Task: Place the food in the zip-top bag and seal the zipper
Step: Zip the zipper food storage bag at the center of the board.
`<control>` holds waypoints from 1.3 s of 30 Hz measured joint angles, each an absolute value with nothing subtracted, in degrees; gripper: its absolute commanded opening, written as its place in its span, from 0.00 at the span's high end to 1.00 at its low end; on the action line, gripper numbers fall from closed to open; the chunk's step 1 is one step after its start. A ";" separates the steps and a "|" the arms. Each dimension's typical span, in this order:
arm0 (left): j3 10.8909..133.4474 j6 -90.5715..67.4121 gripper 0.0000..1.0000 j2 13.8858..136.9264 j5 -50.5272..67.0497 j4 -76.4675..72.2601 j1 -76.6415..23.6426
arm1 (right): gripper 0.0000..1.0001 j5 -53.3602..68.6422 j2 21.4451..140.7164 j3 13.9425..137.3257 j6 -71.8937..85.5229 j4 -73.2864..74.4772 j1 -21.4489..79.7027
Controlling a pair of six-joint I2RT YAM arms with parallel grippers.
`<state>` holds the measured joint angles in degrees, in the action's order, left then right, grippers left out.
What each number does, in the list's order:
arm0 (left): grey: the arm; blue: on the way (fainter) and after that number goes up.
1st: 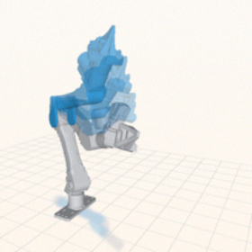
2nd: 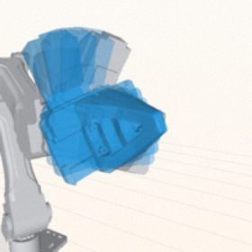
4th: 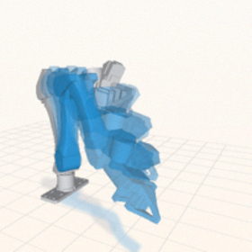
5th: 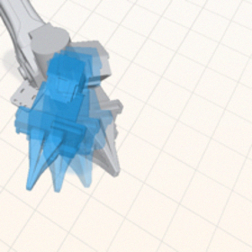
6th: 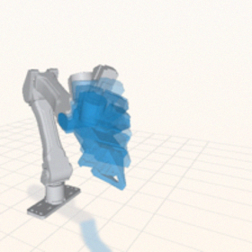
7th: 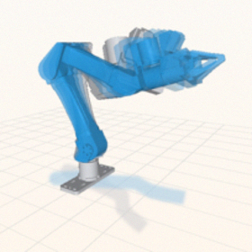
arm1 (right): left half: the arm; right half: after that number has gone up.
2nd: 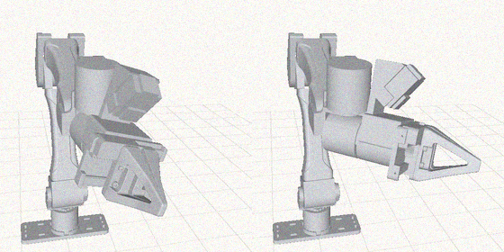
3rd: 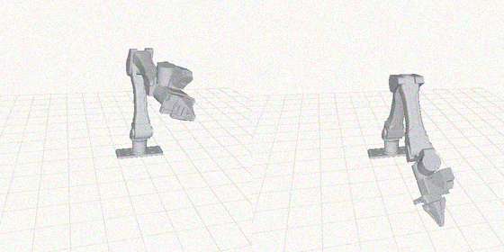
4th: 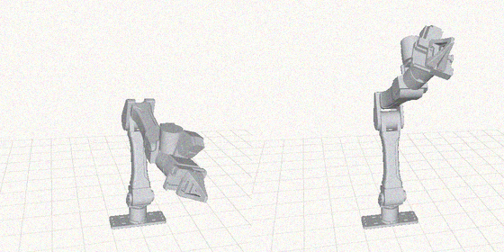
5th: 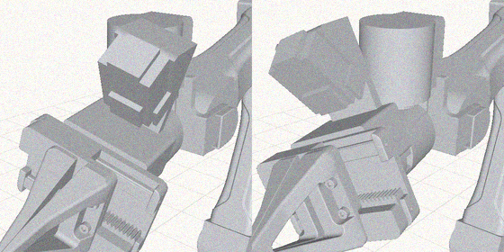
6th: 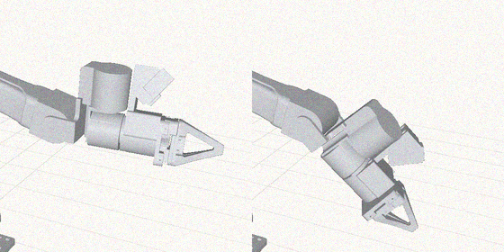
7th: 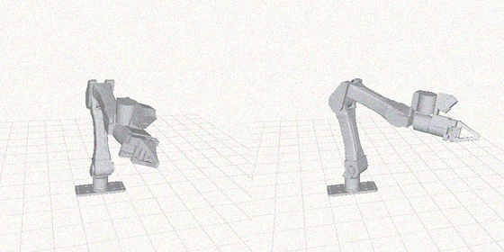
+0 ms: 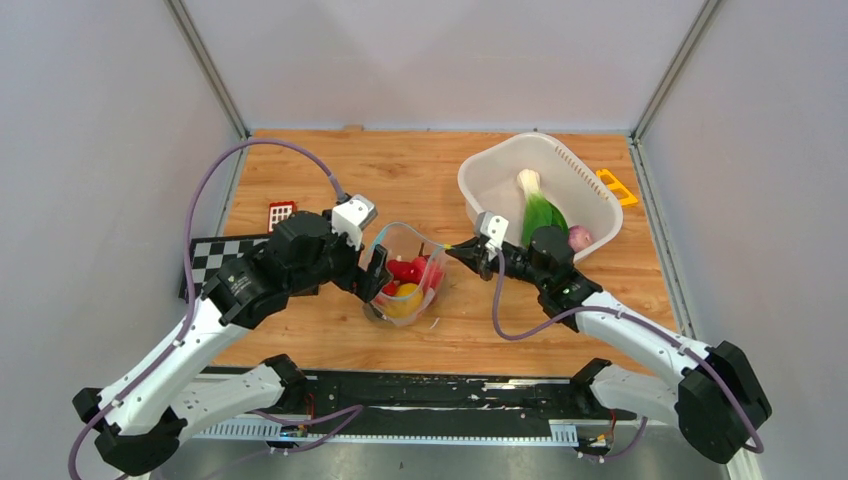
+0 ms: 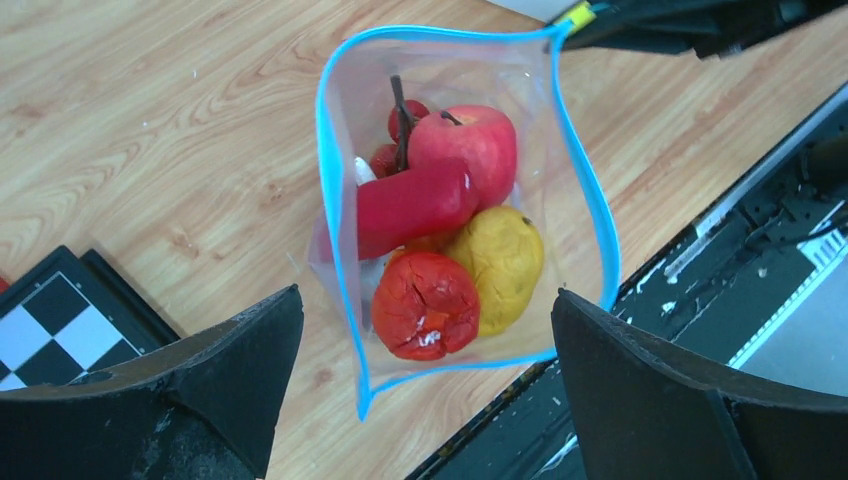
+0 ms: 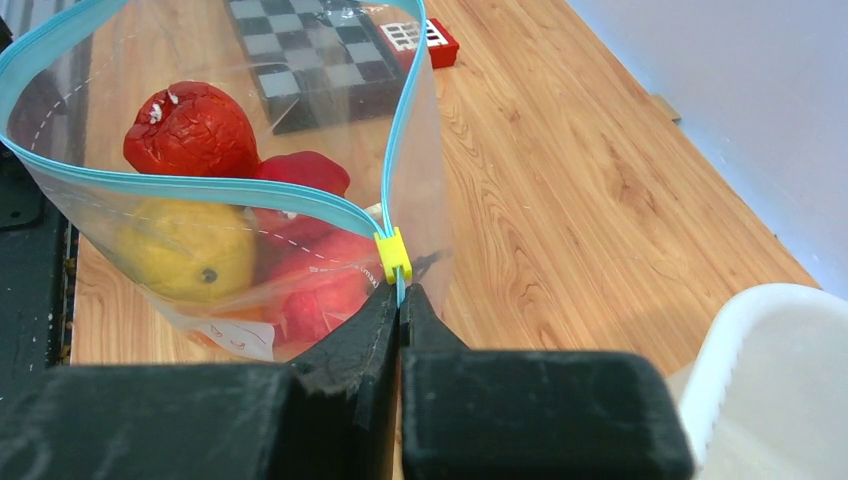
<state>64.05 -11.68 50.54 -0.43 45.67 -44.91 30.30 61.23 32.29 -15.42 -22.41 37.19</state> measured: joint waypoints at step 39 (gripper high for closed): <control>63.44 1.98 1.00 54.98 -8.12 55.94 -44.91 | 1.00 34.63 68.25 41.32 -13.13 -13.34 31.40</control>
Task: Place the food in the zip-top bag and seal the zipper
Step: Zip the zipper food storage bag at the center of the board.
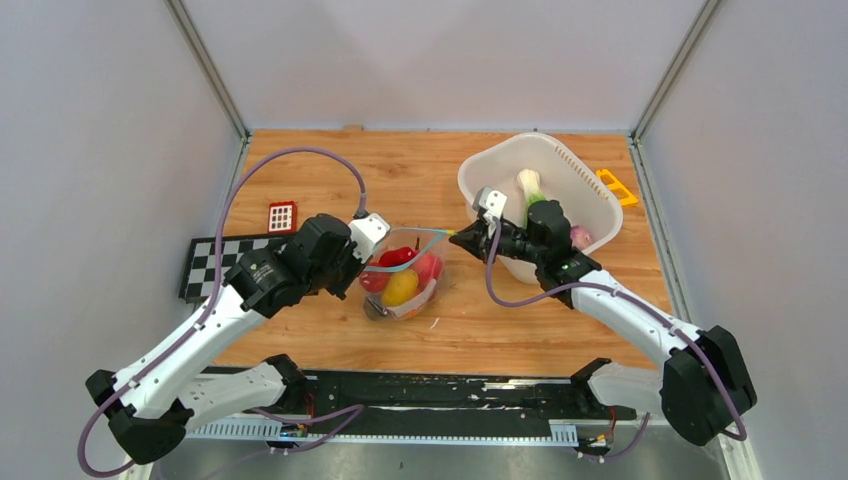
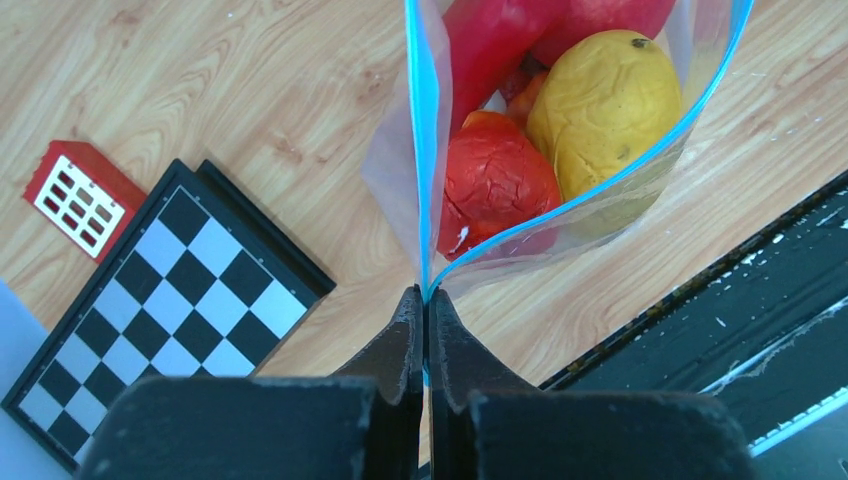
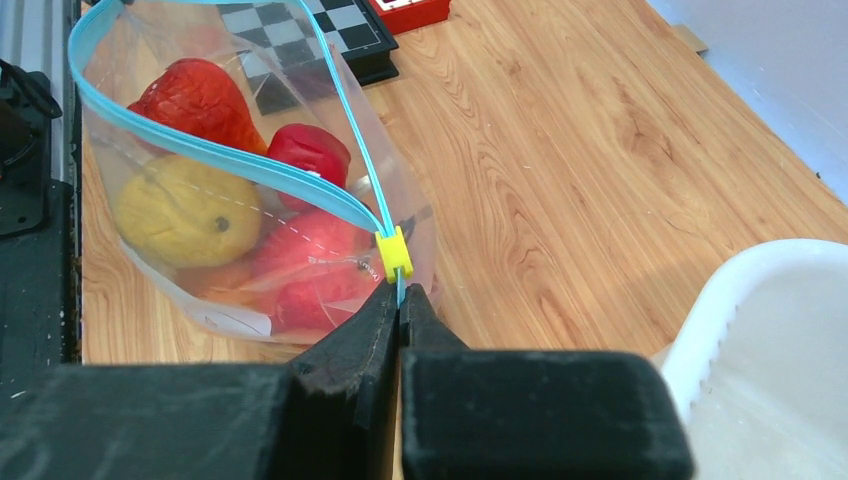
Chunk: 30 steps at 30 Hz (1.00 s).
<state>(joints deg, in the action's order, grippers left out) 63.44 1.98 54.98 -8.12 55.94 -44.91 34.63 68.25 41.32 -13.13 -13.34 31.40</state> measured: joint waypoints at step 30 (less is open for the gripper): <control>70.00 -3.53 0.08 55.70 6.50 31.38 -46.33 | 1.00 43.72 62.52 40.14 -13.15 -6.24 30.61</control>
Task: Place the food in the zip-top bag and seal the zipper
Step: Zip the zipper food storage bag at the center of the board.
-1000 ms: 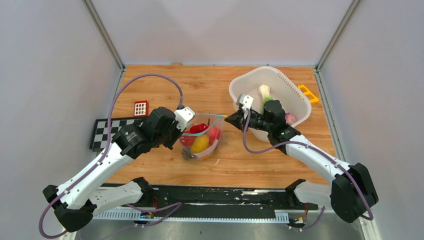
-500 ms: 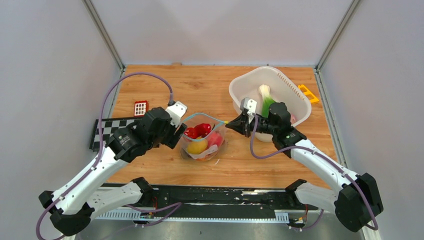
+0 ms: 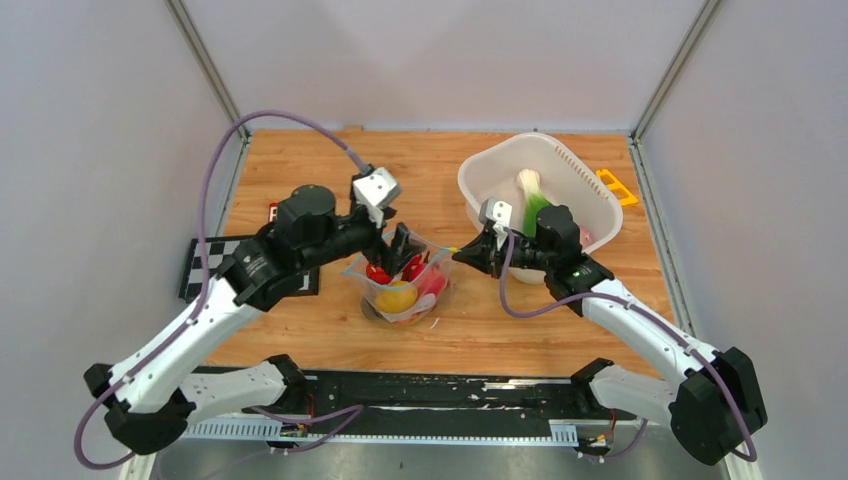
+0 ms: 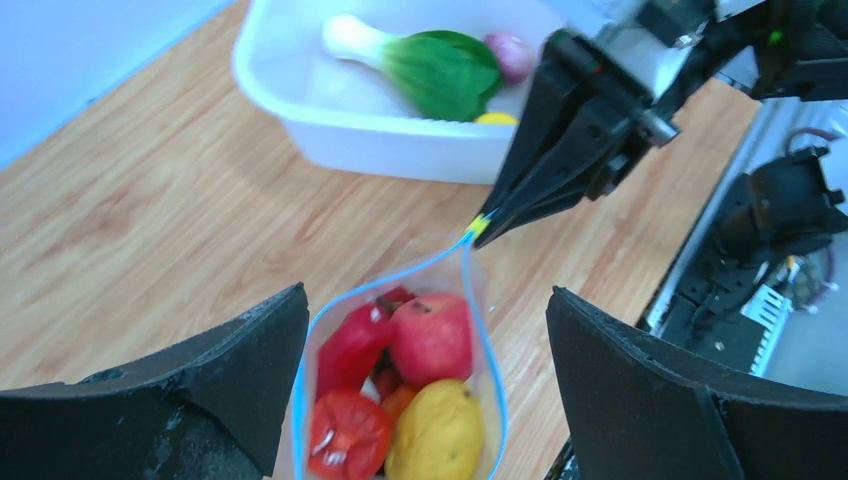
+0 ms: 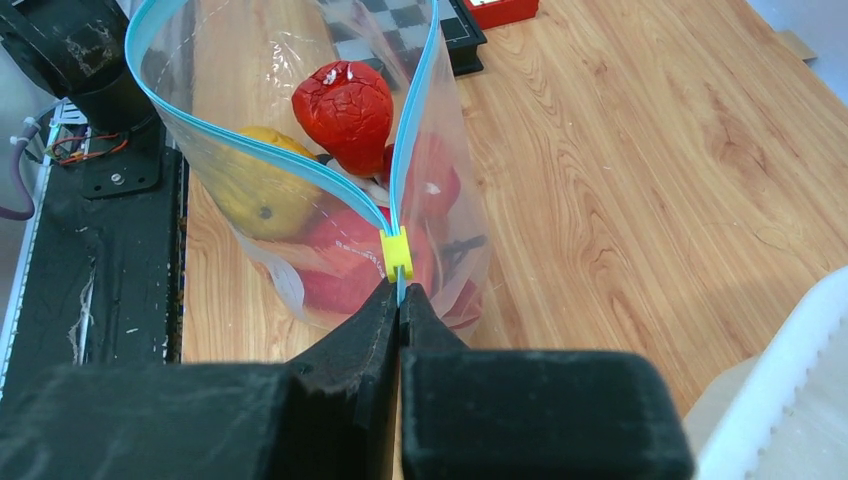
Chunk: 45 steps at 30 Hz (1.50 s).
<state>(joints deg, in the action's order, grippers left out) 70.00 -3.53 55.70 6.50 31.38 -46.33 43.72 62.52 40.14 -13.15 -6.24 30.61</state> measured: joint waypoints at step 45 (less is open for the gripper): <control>71.18 17.65 0.88 74.46 11.75 26.96 -54.65 | 1.00 47.27 62.28 40.16 -10.52 -6.74 30.59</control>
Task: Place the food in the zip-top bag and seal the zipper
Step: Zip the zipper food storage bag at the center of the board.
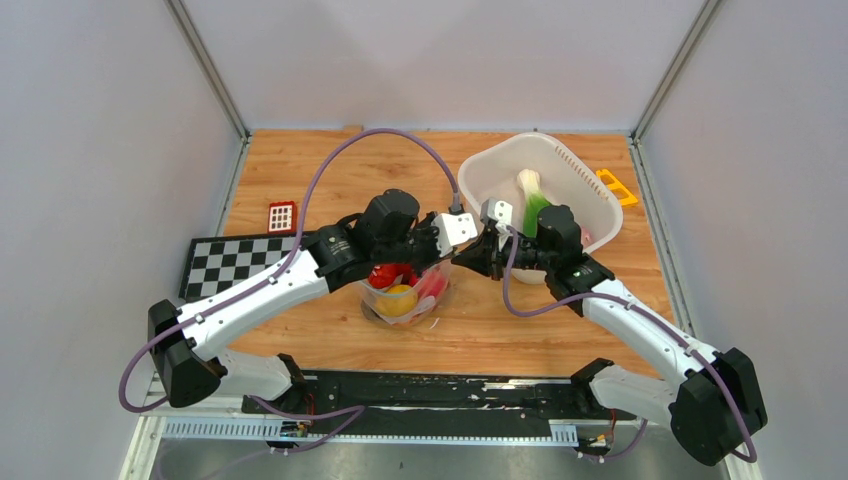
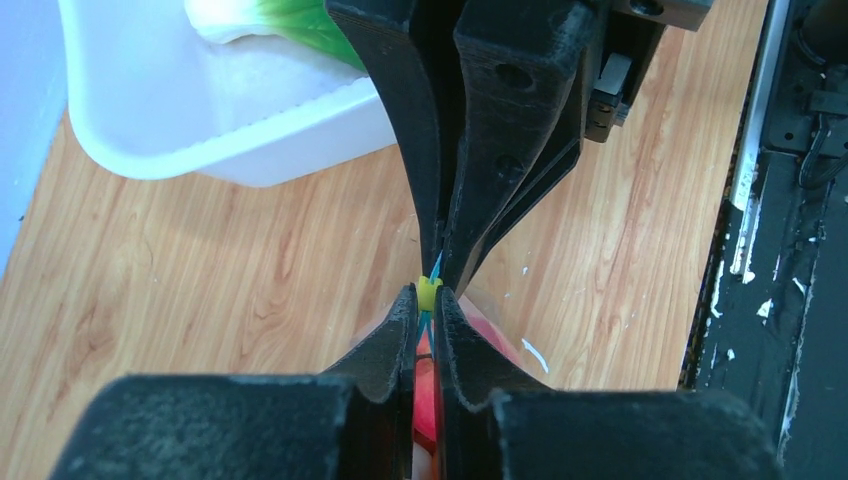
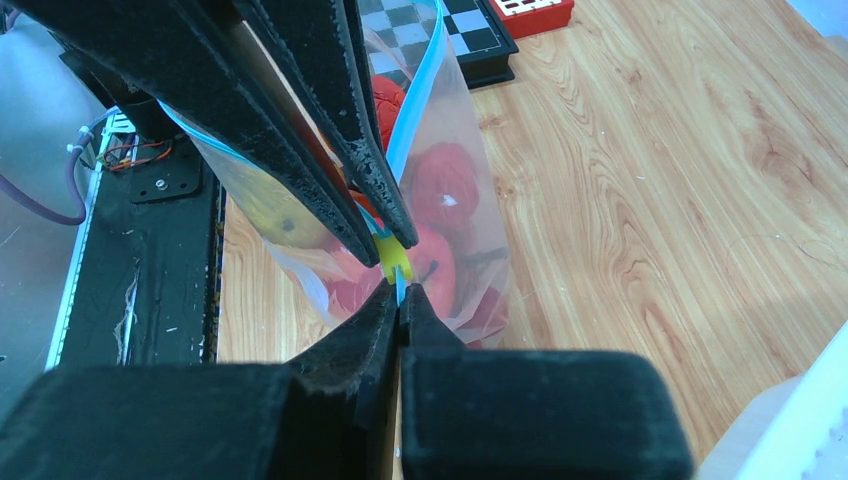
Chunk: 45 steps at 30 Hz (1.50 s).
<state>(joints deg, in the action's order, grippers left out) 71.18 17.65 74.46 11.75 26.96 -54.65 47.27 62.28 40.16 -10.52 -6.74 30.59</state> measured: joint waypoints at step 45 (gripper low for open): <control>71.18 18.17 0.69 75.92 11.55 28.45 -54.65 | 1.00 46.98 62.52 40.14 -9.32 -7.60 30.55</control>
<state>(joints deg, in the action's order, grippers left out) 71.18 18.17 75.92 11.55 28.45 -54.65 46.98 62.52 40.14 -9.32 -7.60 30.55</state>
